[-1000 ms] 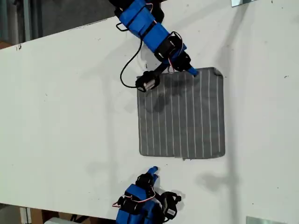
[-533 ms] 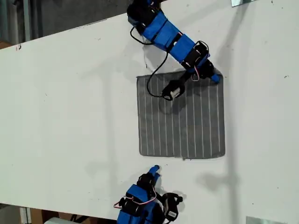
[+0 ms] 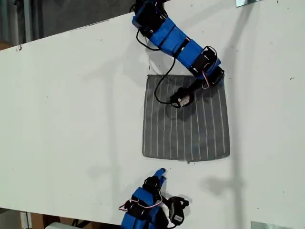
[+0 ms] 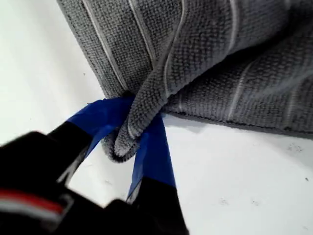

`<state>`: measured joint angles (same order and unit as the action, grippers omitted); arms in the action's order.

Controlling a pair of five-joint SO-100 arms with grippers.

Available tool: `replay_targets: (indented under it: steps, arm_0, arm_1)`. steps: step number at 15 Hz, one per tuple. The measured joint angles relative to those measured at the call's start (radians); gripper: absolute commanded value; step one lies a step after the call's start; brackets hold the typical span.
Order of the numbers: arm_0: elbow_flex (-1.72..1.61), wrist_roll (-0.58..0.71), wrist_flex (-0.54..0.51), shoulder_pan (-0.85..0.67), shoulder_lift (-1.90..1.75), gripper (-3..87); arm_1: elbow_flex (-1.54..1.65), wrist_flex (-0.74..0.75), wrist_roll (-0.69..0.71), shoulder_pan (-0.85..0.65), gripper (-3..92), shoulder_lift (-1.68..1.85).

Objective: Grasp corners of a square towel and fold twice.

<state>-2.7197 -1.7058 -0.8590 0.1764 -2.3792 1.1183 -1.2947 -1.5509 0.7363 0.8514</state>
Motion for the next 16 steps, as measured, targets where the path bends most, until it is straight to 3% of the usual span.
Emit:
replay_targets:
  steps: [5,11,13,16]
  arm_0:
    - [0.169,0.031,0.052,0.051,0.232,15.0]
    - [0.548,-0.031,0.018,0.275,0.557,15.2]
    - [0.818,-0.043,-0.091,0.368,0.776,17.0]
    - [1.460,-0.034,-0.391,0.434,1.230,19.2]
  arm_1:
    - [-0.029,-0.126,0.152,-0.173,-0.2,-0.015]
    - [-0.095,-0.176,0.273,-0.276,-0.2,-0.021]
    - [-0.095,-0.179,0.272,-0.275,-0.2,-0.021]
    - [-0.097,-0.179,0.272,-0.272,-0.2,-0.025]
